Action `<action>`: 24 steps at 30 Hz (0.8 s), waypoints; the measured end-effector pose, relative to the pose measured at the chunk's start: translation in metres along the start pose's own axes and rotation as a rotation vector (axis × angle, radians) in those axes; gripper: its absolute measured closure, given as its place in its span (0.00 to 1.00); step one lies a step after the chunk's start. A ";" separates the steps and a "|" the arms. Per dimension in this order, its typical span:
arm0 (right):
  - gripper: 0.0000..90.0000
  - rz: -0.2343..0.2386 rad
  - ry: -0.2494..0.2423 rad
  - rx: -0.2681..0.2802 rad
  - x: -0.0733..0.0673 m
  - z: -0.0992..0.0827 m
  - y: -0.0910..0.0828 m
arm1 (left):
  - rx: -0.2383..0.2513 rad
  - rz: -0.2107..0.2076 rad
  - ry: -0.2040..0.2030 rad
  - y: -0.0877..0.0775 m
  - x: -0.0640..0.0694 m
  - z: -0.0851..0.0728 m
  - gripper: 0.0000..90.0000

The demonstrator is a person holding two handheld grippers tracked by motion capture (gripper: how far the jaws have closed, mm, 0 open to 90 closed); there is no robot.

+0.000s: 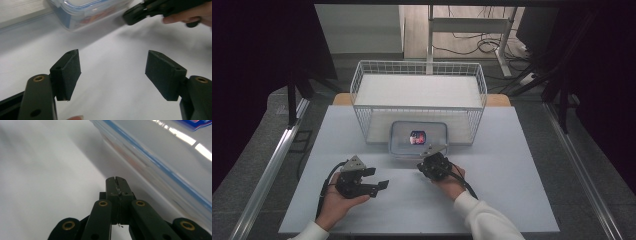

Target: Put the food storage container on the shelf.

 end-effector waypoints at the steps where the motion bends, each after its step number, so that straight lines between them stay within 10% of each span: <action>1: 0.99 -0.009 0.009 -0.007 0.003 0.001 0.005 | 0.001 -0.009 -0.003 -0.001 0.000 -0.001 0.31; 24: 0.99 -0.071 0.046 0.056 0.018 0.015 0.001 | 0.014 -0.039 -0.032 -0.005 -0.002 -0.002 0.31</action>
Point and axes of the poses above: each handheld gripper's, and its own axes: y roughly forward along the jaws, z roughly out of its top, x roughly to its right, the point moved 1 cm from there along y, roughly forward along the jaws, and after that the axes turned 10 degrees about -y, right-handed, at the moved point
